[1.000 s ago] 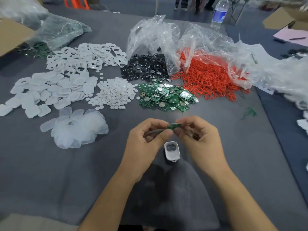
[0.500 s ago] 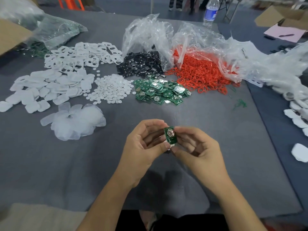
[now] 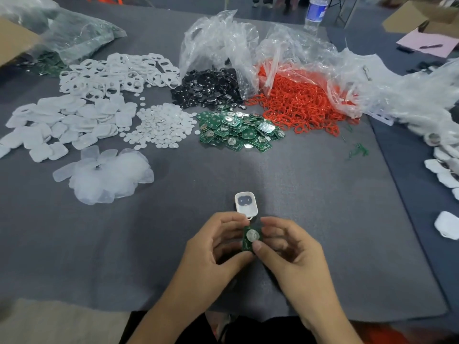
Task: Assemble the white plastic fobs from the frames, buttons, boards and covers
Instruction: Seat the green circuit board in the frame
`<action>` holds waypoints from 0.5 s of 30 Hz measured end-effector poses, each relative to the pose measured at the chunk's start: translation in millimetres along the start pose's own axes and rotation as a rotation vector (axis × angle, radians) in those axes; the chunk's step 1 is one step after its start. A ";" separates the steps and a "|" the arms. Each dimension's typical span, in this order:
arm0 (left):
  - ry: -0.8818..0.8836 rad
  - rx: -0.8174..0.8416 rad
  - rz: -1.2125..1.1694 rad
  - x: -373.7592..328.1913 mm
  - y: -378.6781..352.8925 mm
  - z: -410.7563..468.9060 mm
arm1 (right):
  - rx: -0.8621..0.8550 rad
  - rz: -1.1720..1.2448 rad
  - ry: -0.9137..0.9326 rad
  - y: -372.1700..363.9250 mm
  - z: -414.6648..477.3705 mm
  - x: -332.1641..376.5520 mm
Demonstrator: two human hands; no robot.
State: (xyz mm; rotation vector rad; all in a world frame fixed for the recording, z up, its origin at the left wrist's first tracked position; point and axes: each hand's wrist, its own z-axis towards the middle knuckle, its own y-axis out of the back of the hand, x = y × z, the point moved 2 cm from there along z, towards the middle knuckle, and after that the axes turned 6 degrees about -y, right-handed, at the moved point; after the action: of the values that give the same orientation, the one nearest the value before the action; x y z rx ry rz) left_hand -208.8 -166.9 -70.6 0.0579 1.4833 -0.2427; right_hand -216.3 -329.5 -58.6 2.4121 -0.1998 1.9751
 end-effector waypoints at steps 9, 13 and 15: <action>0.034 -0.078 -0.118 -5.8 5.7 14.9 | -0.033 -0.309 0.046 5.0 4.2 4.2; 0.050 -0.127 -0.088 -9.1 6.3 24.7 | -0.065 -0.616 0.185 5.1 4.3 7.9; 0.058 -0.084 -0.057 -12.4 11.0 34.0 | 0.001 -0.688 0.269 6.9 9.3 16.9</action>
State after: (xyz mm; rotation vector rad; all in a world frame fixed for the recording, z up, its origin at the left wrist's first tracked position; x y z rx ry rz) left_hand -174.2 -161.1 -56.4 -0.0457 1.5528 -0.2260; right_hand -204.8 -338.8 -44.4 1.8130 0.5544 1.8947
